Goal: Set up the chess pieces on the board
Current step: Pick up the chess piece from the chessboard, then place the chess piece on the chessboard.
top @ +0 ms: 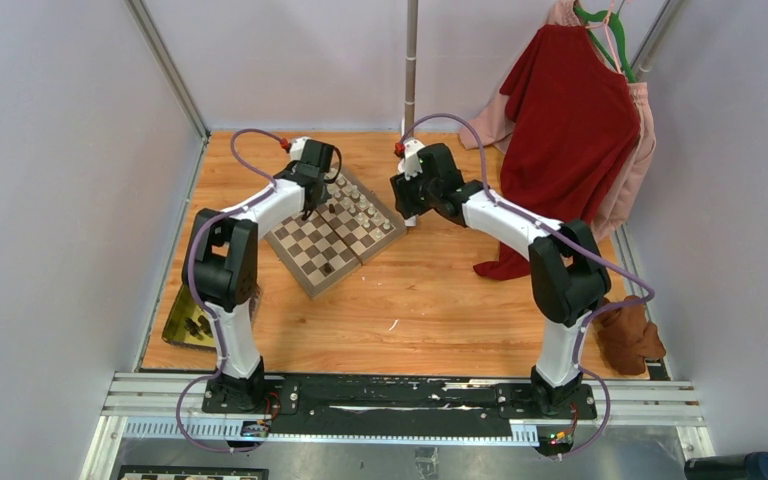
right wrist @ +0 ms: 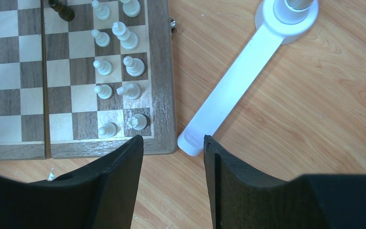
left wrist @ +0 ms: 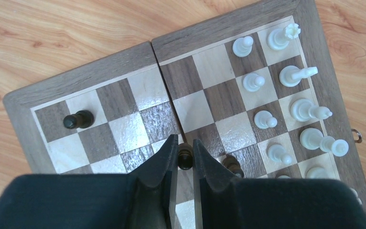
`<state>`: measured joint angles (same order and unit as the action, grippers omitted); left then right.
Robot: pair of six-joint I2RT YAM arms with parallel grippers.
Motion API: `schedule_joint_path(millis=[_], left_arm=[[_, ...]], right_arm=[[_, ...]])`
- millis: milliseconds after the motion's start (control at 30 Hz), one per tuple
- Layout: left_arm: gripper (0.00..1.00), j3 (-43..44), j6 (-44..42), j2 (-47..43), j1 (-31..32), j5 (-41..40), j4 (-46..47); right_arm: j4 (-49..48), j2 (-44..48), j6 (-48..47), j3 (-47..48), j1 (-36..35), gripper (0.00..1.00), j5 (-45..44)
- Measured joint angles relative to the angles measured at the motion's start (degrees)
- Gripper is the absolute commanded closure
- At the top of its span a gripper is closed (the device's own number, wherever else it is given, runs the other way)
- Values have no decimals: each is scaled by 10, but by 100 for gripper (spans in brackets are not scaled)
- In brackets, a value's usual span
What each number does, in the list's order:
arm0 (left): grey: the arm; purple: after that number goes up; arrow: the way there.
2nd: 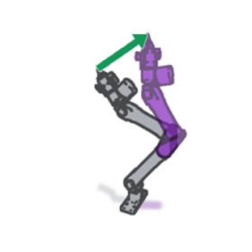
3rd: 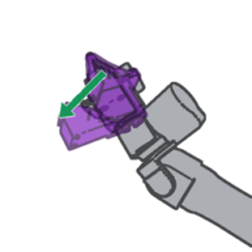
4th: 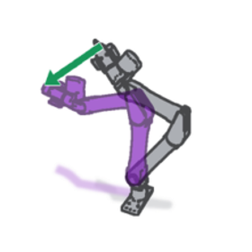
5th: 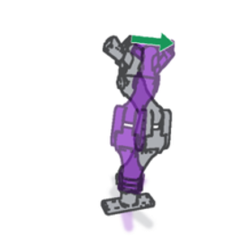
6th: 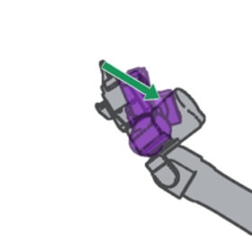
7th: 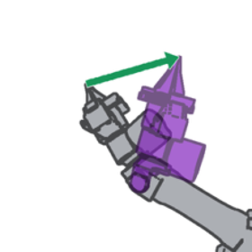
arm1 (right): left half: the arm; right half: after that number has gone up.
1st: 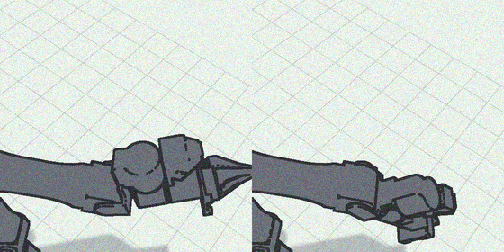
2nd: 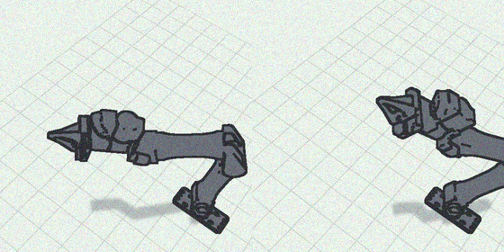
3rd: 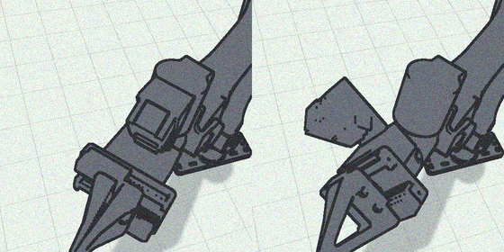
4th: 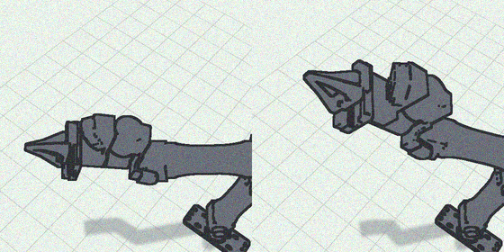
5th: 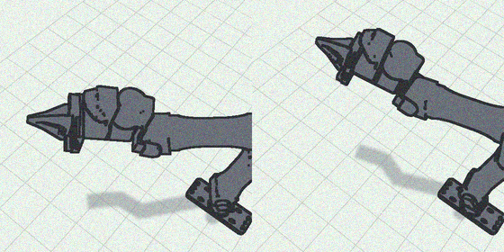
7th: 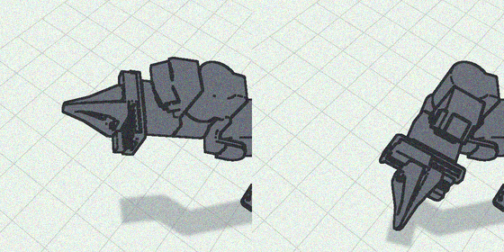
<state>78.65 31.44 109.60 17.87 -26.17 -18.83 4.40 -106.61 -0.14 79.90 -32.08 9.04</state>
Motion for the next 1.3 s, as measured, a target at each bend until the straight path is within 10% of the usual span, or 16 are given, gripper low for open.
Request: schedule_joint_path(millis=[367,1300], left_arm=[[96,-71,2,-73,0,-21,-6],[95,-138,66,-127,-64,-30,-6]], right_arm=[[3,21,-3,0,19,21,-1],[3,31,-4,-7,54,13,-7]])
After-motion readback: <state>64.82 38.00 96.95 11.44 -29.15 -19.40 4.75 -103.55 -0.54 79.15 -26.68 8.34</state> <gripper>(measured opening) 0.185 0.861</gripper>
